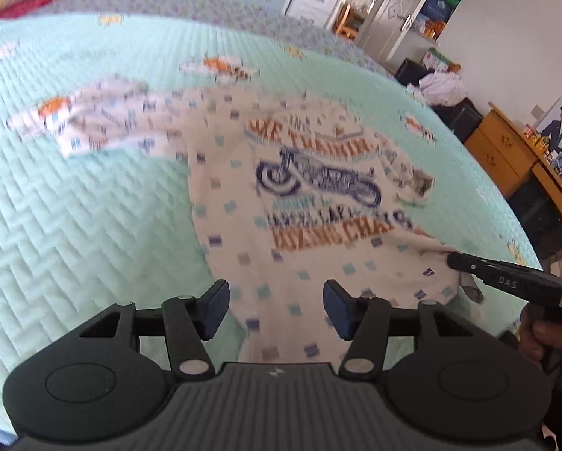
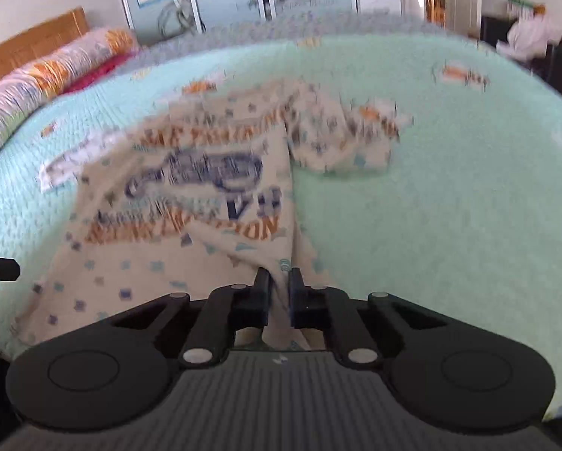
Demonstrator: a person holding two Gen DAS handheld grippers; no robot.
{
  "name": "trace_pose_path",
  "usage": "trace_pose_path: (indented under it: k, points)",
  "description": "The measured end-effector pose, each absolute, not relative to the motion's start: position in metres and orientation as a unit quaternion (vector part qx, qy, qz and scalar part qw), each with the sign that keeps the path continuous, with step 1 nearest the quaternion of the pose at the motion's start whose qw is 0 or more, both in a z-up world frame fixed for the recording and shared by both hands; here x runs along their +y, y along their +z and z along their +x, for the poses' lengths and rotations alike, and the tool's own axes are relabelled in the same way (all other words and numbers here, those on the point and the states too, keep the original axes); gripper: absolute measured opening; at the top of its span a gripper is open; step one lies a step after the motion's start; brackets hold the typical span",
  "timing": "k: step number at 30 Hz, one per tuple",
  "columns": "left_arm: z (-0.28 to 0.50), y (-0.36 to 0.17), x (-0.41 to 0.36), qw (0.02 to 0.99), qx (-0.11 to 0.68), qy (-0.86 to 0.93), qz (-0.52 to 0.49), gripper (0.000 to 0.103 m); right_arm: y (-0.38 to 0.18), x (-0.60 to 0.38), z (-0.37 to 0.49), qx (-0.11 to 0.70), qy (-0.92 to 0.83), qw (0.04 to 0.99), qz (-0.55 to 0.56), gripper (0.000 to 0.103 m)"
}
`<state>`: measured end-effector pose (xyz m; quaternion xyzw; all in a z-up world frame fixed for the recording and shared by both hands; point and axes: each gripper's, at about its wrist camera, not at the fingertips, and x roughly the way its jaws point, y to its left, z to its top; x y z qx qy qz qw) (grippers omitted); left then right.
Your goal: Fold clothes
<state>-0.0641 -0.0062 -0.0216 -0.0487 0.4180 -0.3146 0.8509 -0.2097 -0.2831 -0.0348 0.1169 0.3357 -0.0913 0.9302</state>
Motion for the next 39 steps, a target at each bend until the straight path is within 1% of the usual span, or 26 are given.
trace_pose_path:
  k: [1,3,4,5,7,12,14,15,16,18,19,20,23,27,32,33,34,39]
  points:
    - [-0.062,-0.018,-0.009,0.853,0.412,-0.316,-0.054,0.063,-0.028,-0.28,-0.205,0.32,-0.087,0.936,0.116,0.016]
    - [-0.057,-0.013,-0.015,0.856,0.407,-0.315,-0.06,0.065,-0.019,-0.271,-0.181,0.302,-0.07,0.946,0.095,0.023]
    - [-0.056,-0.013,-0.018,0.856,0.408,-0.312,-0.06,0.065,-0.016,-0.265,-0.168,0.291,-0.061,0.951,0.083,0.035]
    - [-0.056,-0.013,-0.022,0.856,0.41,-0.309,-0.059,0.065,-0.02,-0.262,-0.153,0.29,-0.059,0.952,0.074,0.053]
    - [-0.058,-0.014,-0.025,0.855,0.414,-0.306,-0.057,0.065,-0.035,-0.256,-0.12,0.299,-0.062,0.95,0.06,0.069]
    - [-0.067,-0.018,-0.022,0.852,0.424,-0.302,-0.053,0.066,-0.07,-0.244,-0.037,0.321,-0.068,0.944,0.023,0.07]
    - [-0.068,-0.019,-0.019,0.852,0.426,-0.299,-0.056,0.066,-0.084,-0.238,-0.004,0.329,-0.071,0.941,0.009,0.084]
    - [-0.067,-0.019,-0.017,0.852,0.426,-0.298,-0.059,0.067,-0.091,-0.236,0.013,0.334,-0.072,0.94,0.001,0.085]
    - [-0.066,-0.02,-0.015,0.852,0.425,-0.298,-0.062,0.067,-0.098,-0.233,0.03,0.338,-0.073,0.938,-0.006,0.092]
    - [-0.063,-0.022,-0.012,0.853,0.422,-0.3,-0.068,0.068,-0.099,-0.231,0.024,0.319,-0.082,0.944,0.001,0.095]
    - [-0.061,-0.023,-0.011,0.853,0.42,-0.302,-0.071,0.069,-0.098,-0.231,0.022,0.319,-0.083,0.944,0.003,0.1]
    - [-0.059,-0.025,-0.01,0.852,0.42,-0.305,-0.076,0.069,-0.1,-0.233,0.024,0.327,-0.083,0.941,0.006,0.102]
    - [-0.055,-0.028,-0.008,0.849,0.41,-0.318,-0.093,0.069,-0.1,-0.236,0.026,0.329,-0.08,0.941,0.015,0.102]
    - [-0.059,-0.03,-0.007,0.86,0.382,-0.329,-0.084,0.069,-0.101,-0.235,0.028,0.33,-0.081,0.941,0.011,0.102]
    - [-0.058,-0.026,-0.012,0.858,0.367,-0.351,-0.082,0.069,-0.102,-0.236,0.027,0.33,-0.081,0.941,0.012,0.102]
    - [-0.061,-0.023,-0.012,0.855,0.362,-0.361,-0.084,0.07,-0.103,-0.237,0.027,0.33,-0.081,0.941,0.012,0.102]
    - [-0.063,-0.021,-0.011,0.854,0.358,-0.369,-0.086,0.073,-0.103,-0.237,0.026,0.33,-0.08,0.941,0.012,0.102]
    - [-0.069,-0.023,-0.005,0.85,0.367,-0.366,-0.097,0.074,-0.103,-0.237,0.027,0.33,-0.08,0.941,0.012,0.102]
